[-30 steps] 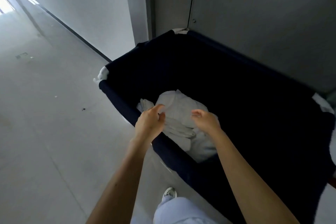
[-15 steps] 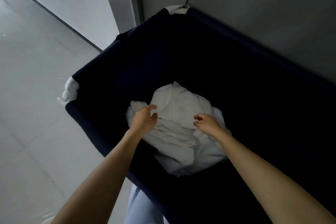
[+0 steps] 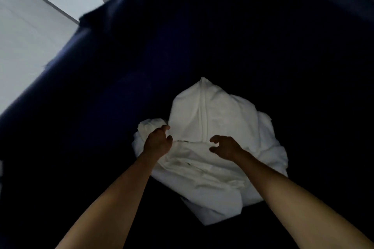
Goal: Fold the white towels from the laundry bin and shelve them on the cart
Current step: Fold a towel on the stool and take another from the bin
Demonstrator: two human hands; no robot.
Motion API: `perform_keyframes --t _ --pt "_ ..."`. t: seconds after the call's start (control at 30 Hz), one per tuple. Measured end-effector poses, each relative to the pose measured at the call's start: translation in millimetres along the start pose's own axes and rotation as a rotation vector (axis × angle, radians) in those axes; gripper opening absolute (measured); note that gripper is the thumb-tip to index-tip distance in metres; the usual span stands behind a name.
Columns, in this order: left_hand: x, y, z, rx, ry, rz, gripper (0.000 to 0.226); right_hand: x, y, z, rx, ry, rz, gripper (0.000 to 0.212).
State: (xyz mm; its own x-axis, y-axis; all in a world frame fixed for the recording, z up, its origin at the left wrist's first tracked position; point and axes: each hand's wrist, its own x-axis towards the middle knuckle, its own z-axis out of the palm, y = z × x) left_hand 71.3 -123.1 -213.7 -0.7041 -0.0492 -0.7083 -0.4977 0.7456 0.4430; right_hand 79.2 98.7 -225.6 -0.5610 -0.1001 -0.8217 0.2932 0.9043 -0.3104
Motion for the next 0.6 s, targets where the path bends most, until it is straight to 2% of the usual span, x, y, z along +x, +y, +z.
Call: perform_keyframes --t 0.17,0.3,0.37,0.5,0.6 --pt "33.6 -33.0 43.9 0.099 -0.182 0.000 0.047 30.2 21.1 69.0 -0.114 -0.246 0.054 0.063" --pt "39.7 -49.9 71.2 0.129 -0.247 -0.001 0.044 38.3 38.1 109.8 -0.164 -0.260 0.093 0.076" --pt "43.1 -59.5 79.3 0.161 -0.264 -0.001 0.043 48.5 39.0 115.7 -0.205 -0.231 0.092 0.069" --pt "42.3 -74.5 88.4 0.230 -0.280 0.000 0.041 64.8 41.7 120.1 -0.173 -0.169 0.063 0.039" --pt "39.4 -72.0 91.2 0.244 -0.262 0.029 0.039 63.2 46.1 122.4 -0.132 -0.194 0.088 0.041"
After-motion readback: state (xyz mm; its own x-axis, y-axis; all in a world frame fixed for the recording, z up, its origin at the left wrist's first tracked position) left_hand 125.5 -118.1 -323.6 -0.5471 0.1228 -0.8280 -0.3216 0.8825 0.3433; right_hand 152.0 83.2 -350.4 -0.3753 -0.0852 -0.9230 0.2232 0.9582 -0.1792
